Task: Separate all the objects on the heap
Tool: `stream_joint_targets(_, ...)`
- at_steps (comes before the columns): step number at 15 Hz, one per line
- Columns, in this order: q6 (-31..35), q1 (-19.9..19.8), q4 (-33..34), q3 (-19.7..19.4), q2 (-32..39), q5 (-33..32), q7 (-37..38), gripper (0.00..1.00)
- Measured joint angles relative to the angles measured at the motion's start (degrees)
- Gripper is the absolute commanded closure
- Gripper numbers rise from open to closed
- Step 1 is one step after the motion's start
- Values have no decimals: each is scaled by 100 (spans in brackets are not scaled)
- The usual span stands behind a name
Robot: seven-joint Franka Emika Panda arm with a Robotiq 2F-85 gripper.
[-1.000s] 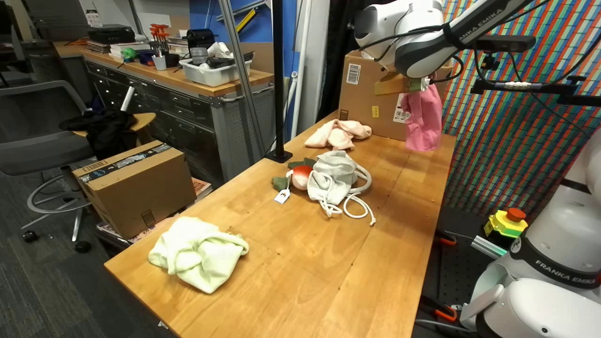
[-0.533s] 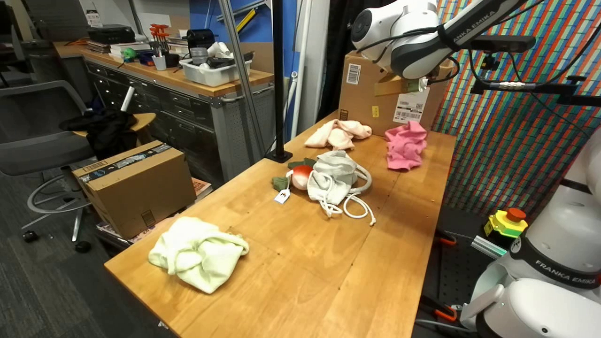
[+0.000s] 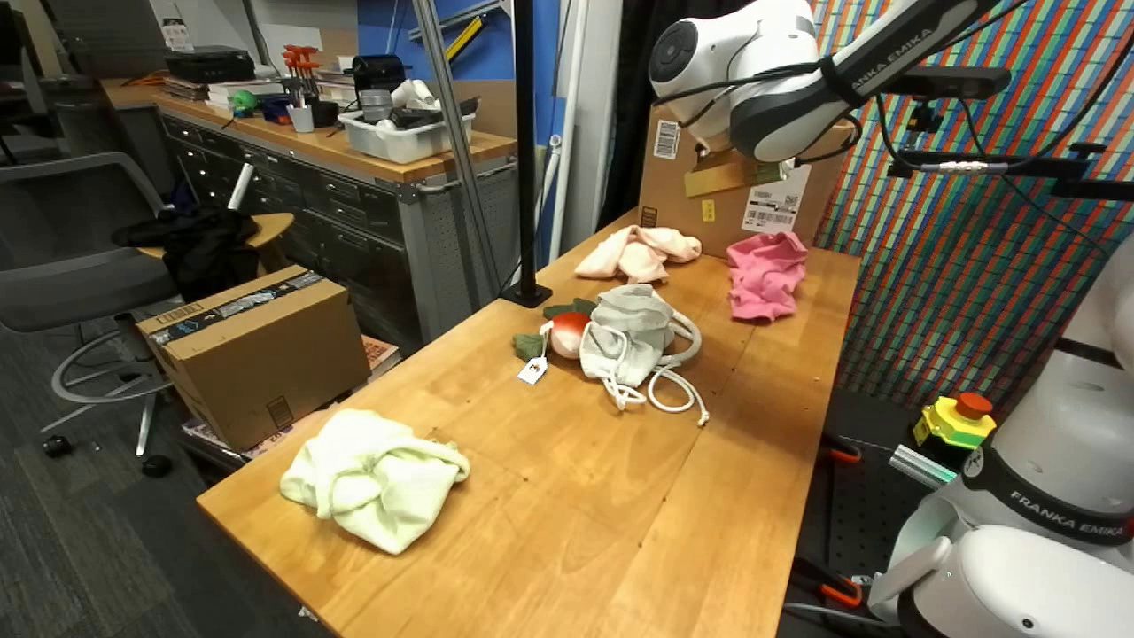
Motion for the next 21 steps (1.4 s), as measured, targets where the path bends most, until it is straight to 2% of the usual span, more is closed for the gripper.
stream_joint_targets(7, 1255, 433, -640, 150, -150, 479, -1052, 0)
stream_joint_targets(12, 2115, 573, -1139, 201, -386, 927, -2173, 0)
stream_joint_targets(17, 2809, 755, -1443, 351, -493, 1673, -3521, 0)
stream_joint_targets(21, 3200, 931, -1509, 499, -483, 2563, -4845, 0)
